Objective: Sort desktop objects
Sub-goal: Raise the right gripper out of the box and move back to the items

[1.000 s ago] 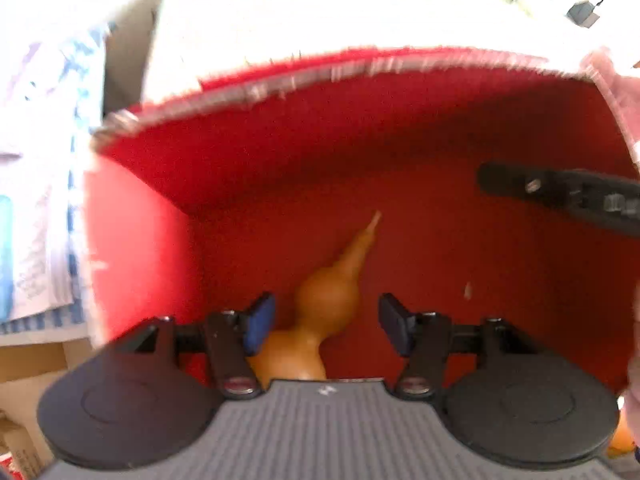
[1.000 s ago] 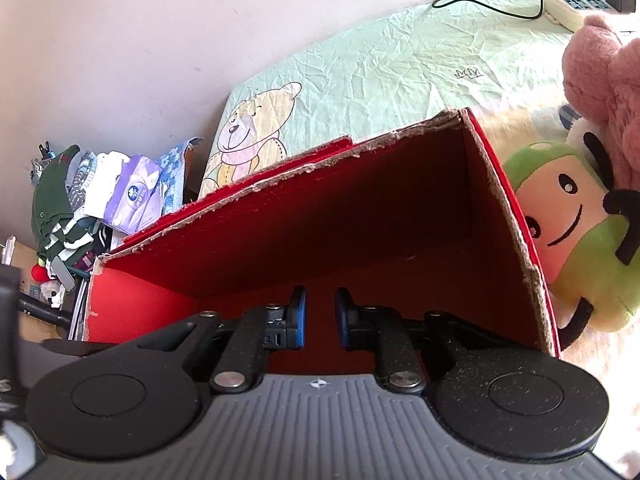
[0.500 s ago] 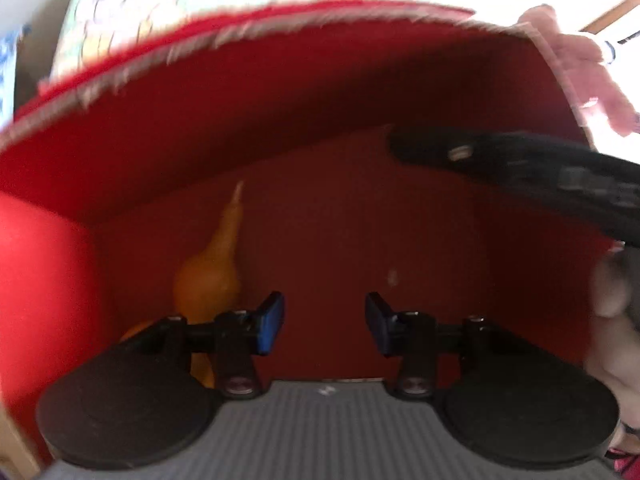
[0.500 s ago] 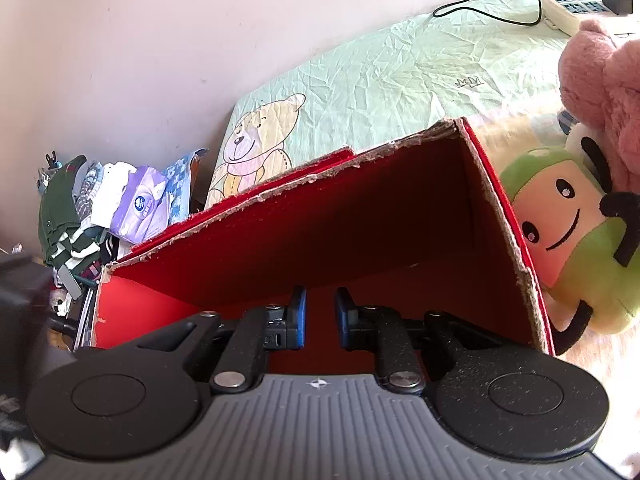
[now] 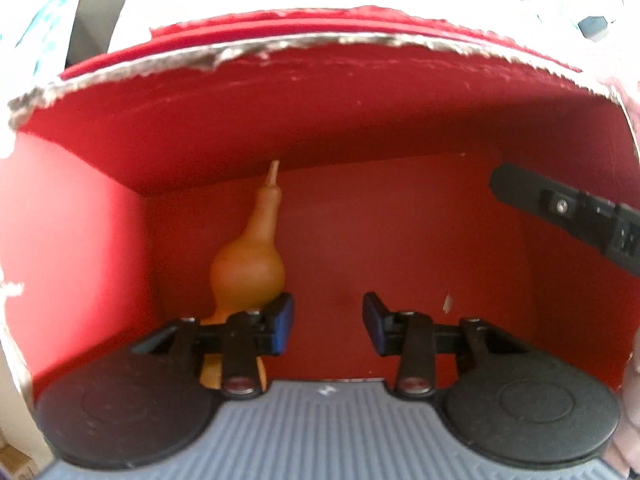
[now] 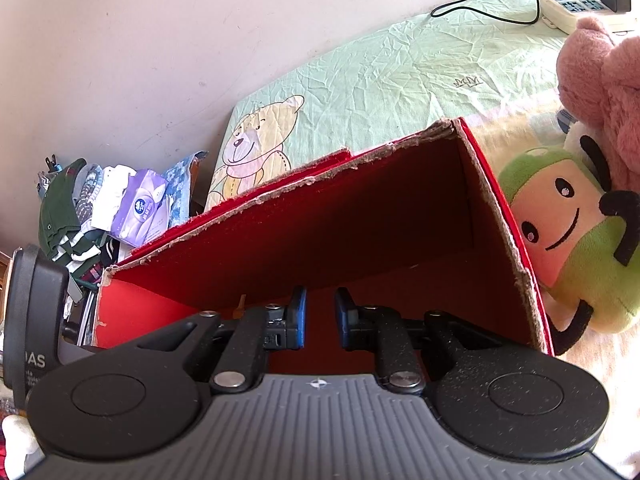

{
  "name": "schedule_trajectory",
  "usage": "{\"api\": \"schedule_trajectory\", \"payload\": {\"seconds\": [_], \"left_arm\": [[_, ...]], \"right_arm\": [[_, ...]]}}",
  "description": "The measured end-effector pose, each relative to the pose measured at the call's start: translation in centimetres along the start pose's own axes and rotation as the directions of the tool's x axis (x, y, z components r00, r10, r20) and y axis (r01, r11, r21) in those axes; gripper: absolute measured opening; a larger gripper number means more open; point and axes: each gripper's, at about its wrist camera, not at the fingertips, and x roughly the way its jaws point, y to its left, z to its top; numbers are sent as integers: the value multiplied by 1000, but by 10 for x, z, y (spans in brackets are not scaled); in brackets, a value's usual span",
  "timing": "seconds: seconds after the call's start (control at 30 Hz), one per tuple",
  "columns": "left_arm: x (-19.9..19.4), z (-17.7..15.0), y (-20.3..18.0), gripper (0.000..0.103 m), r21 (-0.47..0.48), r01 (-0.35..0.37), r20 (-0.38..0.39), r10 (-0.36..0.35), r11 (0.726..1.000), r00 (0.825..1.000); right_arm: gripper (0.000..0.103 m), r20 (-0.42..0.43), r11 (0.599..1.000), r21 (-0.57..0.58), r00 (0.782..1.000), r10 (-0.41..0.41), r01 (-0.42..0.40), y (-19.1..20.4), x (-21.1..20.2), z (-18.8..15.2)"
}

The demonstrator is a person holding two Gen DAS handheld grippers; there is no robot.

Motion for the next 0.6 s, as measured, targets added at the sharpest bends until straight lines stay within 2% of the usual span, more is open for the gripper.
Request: {"api": "schedule_trajectory", "payload": {"seconds": [0.13, 0.23, 0.3, 0.33, 0.6], "left_arm": [[-12, -12, -19, 39, -8, -7, 50, 8, 1000, 999], [-20, -24, -38, 27, -31, -52, 92, 55, 998, 994], [-24, -19, -31, 27, -57, -64, 99, 69, 996, 993], [-27, -19, -9, 27, -74, -64, 101, 72, 995, 992], [-44, -50, -53, 30, -93, -132, 159, 145, 987, 976]], "right_arm": [[19, -2, 1000, 0, 1000, -2, 2, 0, 0, -2], [19, -3, 1000, -2, 1000, -3, 3, 0, 0, -2], [19, -6, 1000, -3, 1000, -3, 3, 0, 0, -3], [19, -8, 1000, -4, 1000, -3, 3, 1, 1, -3], [19, -24, 1000, -25, 1000, 18, -18, 2, 2, -2]]}}
